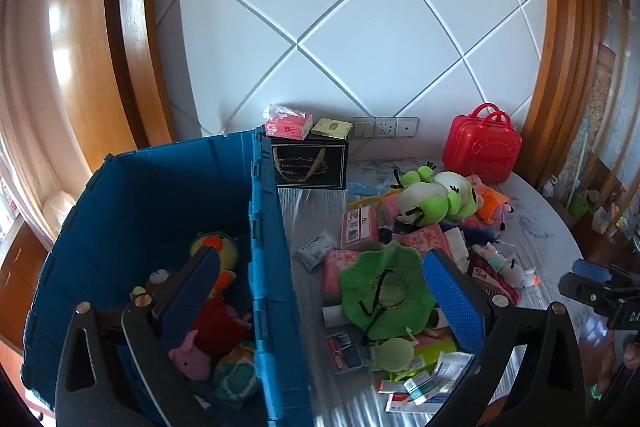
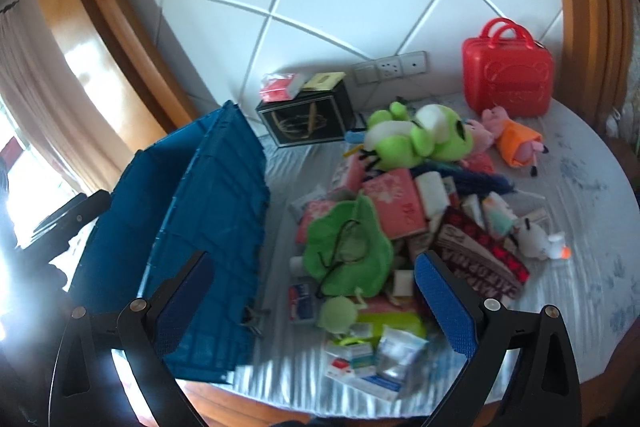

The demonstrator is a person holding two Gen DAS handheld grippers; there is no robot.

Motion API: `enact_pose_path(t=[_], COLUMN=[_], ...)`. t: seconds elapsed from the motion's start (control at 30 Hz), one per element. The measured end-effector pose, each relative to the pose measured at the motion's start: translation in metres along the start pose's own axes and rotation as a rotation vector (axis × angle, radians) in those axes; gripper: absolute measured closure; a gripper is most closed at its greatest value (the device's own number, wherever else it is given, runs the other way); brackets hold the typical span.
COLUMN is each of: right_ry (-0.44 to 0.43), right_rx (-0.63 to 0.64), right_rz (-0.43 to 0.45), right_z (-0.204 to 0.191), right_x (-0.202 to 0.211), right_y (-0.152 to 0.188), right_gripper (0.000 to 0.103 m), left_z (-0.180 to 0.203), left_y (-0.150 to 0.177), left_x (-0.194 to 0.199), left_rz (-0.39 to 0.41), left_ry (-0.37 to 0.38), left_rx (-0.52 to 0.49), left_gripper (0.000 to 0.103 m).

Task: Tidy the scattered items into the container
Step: 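Move both grippers back over the pile on the bed, then lower the left gripper toward the blue-and-red floss box while the right gripper approaches the white packet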

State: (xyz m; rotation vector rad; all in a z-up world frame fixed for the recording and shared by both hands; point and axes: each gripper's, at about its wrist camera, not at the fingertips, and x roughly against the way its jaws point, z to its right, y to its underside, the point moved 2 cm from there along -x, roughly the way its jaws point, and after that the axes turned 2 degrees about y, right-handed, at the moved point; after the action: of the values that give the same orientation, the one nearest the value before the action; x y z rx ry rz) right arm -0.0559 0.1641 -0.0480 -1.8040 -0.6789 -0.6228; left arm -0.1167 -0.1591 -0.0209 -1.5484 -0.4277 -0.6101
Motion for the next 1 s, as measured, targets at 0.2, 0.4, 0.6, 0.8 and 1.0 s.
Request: enact_pose_path(t=[0.2, 0.4, 0.6, 0.8, 1.0], right_ry=[-0.034, -0.045, -0.031, 0.000, 0.023], right_rx=[-0.022, 0.010, 0.050, 0.115, 0.133], right_rz=[-0.047, -0.097, -0.187, -0.254, -0.381], right_z=[0.074, 0.117, 0.137, 0.140, 0.147], right_x=[-0.001, -0.016, -0.036, -0.058, -0.092], right_y=[0.003, 0.013, 0.038, 0.068, 0.109], right_gripper=[0.001, 0.001, 0.001, 0.001, 0.001], left_z=[0.040, 0.063, 0.080, 0.078, 0.061], left_y=[-0.002, 0.027, 0.088, 0.157, 0.212], left_x=[-0.005, -0.027, -0.081, -0.150, -0.219], left_rz=[0.013, -0.010, -0.116, -0.221, -0.326], left_ry=[-0.126, -0.150, -0.129, -0.135, -0.153], left_rx=[0.027, 0.068, 0.114, 0.147, 0.141], left_gripper=[0.000, 0.000, 0.000, 0.001, 0.010])
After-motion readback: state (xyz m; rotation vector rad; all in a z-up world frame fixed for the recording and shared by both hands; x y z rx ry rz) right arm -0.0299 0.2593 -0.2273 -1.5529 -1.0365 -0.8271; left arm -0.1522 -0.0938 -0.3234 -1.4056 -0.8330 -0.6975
